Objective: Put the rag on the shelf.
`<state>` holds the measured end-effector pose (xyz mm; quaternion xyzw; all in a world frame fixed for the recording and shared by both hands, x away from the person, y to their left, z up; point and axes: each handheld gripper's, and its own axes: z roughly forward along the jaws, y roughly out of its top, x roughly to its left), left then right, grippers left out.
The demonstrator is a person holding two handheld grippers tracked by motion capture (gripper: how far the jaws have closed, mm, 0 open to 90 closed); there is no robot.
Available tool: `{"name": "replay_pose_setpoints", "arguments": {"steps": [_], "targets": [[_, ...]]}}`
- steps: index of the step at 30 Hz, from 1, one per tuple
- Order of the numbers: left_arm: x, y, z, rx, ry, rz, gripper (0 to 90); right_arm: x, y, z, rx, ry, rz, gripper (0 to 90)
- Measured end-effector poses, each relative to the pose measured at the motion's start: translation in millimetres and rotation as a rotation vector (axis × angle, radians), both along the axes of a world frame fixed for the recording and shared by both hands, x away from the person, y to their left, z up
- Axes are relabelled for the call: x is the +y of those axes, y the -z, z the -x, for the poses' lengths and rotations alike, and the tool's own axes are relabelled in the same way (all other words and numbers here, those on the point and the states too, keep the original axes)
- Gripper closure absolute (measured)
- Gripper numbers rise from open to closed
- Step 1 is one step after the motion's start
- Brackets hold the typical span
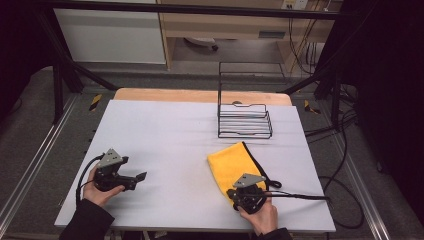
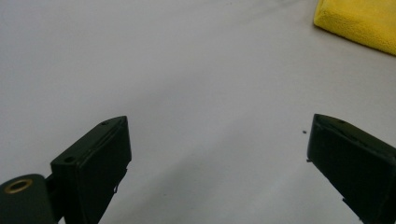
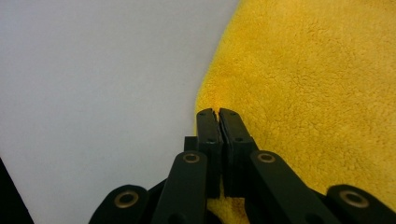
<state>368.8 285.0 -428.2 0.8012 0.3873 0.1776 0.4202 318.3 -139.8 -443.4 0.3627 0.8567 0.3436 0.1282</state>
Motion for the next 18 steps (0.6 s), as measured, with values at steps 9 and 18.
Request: {"name": "replay_pose_setpoints", "arguments": {"steps": [9,18], "targets": [[-0.4,0.0,-0.3,0.002,0.000,-0.001,6.5,11.7,-11.9,-2.5,0.045,-0.018,-0.068,88.7],[0.7,-1.3,0.6,-0.003,-0.003,0.006,6.5,7.9,-9.1,-0.6,0.034,0.012,-0.018,58.4]]}}
